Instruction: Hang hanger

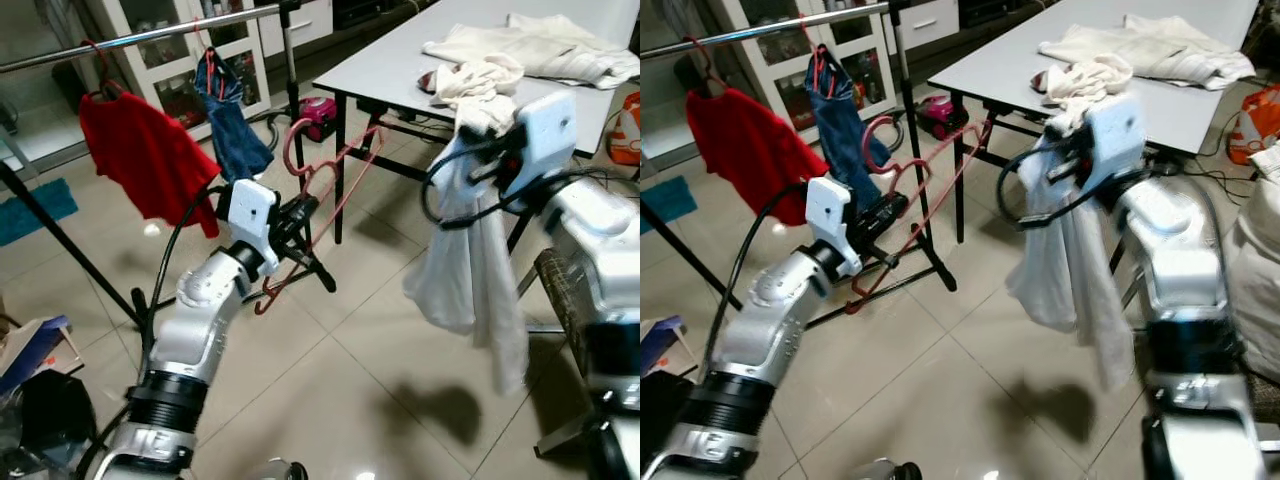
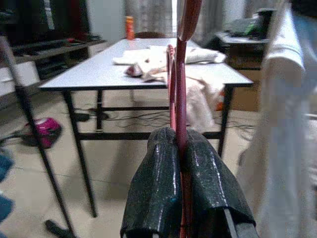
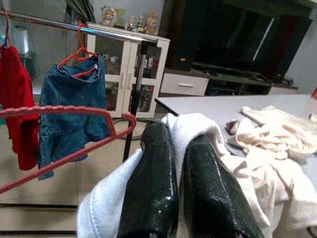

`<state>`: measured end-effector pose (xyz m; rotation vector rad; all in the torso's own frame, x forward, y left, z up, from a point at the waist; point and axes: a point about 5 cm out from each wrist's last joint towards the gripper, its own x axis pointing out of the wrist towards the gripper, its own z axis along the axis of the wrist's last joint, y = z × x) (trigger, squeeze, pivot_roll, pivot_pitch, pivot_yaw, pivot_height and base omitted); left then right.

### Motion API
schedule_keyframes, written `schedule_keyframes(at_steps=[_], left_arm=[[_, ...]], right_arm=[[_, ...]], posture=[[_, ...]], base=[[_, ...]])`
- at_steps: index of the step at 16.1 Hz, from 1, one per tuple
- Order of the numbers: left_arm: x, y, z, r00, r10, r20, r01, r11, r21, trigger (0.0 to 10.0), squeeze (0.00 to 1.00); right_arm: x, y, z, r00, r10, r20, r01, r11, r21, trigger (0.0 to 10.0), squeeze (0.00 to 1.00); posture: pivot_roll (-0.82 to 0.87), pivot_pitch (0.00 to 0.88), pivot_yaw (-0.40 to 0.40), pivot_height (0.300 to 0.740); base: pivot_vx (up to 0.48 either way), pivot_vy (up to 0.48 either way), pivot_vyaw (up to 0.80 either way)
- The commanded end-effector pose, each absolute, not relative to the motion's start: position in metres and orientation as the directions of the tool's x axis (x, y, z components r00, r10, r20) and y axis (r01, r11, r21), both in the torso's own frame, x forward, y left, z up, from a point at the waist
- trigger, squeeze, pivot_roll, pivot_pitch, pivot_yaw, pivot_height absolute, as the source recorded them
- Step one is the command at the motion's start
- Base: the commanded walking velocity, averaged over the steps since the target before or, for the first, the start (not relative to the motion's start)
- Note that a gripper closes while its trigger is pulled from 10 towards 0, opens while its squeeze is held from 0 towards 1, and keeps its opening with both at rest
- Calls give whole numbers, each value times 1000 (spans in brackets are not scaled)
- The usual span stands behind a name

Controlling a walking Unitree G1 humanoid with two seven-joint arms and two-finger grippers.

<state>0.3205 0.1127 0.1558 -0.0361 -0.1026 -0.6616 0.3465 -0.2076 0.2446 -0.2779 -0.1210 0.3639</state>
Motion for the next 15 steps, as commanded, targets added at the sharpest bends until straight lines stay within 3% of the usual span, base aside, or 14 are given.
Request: schedule_keyframes(at_steps=[1, 6, 9, 15], left_arm=[[322, 116, 169, 747, -653, 125, 655, 755, 29, 10000, 0], [321, 141, 172, 724, -686, 81, 682, 728, 66, 10000, 0], [319, 148, 172, 714, -697, 66, 695, 717, 59, 10000, 0], [302, 135, 170, 568, -822, 48, 823, 568, -3, 10000, 0]], right_arm=[[349, -211, 256, 920, 381, 90, -338, 888, -313, 10000, 0], [357, -243, 238, 967, 248, 53, -208, 895, -396, 10000, 0], [358, -243, 235, 968, 247, 50, -208, 895, -394, 10000, 0], [363, -236, 237, 958, 277, 78, -225, 889, -399, 10000, 0]], posture=[[-104, 0, 71, 740], [-97, 0, 63, 740], [-91, 0, 60, 740], [-89, 0, 51, 740]], base=[[0, 0, 0], [0, 0, 0], [0, 0, 0], [0, 0, 0]])
